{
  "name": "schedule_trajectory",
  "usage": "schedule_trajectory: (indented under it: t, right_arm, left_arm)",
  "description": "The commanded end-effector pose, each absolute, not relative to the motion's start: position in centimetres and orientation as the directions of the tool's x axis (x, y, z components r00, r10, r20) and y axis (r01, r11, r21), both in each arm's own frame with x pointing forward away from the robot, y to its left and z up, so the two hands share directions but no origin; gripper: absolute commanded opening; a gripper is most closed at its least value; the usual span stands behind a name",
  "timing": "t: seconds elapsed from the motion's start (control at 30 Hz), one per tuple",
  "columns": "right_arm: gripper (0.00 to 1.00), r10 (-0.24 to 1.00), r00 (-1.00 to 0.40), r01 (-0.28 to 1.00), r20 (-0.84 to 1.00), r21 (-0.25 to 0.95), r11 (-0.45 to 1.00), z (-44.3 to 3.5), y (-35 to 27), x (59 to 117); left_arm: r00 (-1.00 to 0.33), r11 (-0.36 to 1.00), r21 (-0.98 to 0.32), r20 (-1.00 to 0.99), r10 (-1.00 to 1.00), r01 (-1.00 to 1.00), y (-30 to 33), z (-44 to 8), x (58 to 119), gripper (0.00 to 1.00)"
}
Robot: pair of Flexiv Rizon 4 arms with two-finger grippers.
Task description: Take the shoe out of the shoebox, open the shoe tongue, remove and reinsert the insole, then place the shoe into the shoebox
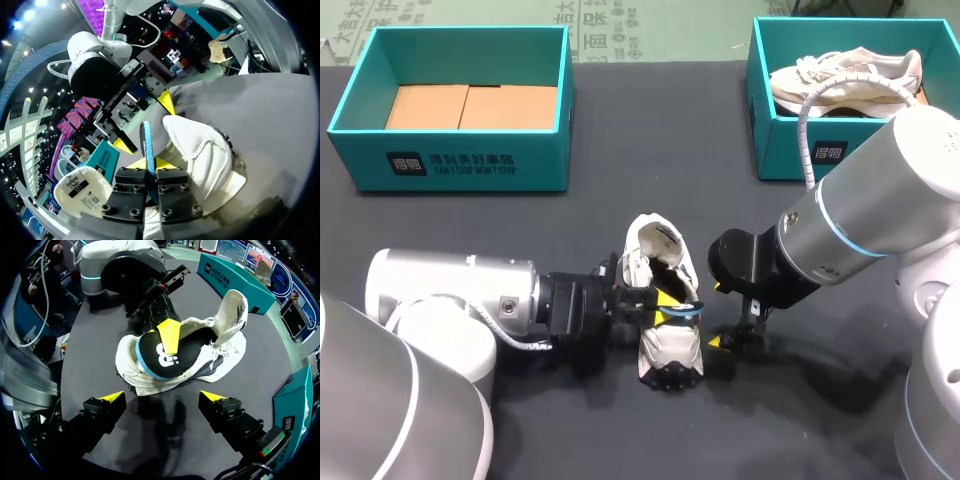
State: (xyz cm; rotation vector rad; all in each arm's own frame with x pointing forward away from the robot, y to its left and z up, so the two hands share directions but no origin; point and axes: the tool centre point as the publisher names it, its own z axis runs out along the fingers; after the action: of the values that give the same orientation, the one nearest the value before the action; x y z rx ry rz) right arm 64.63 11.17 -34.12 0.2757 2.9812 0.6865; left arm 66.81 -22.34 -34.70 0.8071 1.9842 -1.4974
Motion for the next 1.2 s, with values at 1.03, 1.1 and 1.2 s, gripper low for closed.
schedule_trajectory:
  t: [1.03, 1.1, 1.2]
  right_arm:
    - [1.00, 0.190, -0.981, 0.158, -0.029, 0.441, 0.883, -34.2, 11.2, 64.5]
    - [1.00, 0.190, -0.981, 0.158, -0.029, 0.441, 0.883, -34.2, 11.2, 64.5]
    - [1.00, 0.190, -0.981, 0.158, -0.029, 0.441, 0.883, -34.2, 11.2, 64.5]
  left_arm:
    - [-0.719, 0.121, -0.708, -0.686, 0.111, 0.695, -22.4, -31.9, 65.2, 0.34]
    - [-0.717, 0.117, -0.707, -0.688, 0.113, 0.697, -22.6, -31.8, 65.0, 0.31]
    - [-0.714, 0.110, -0.706, -0.690, 0.119, 0.700, -22.7, -31.6, 64.9, 0.20]
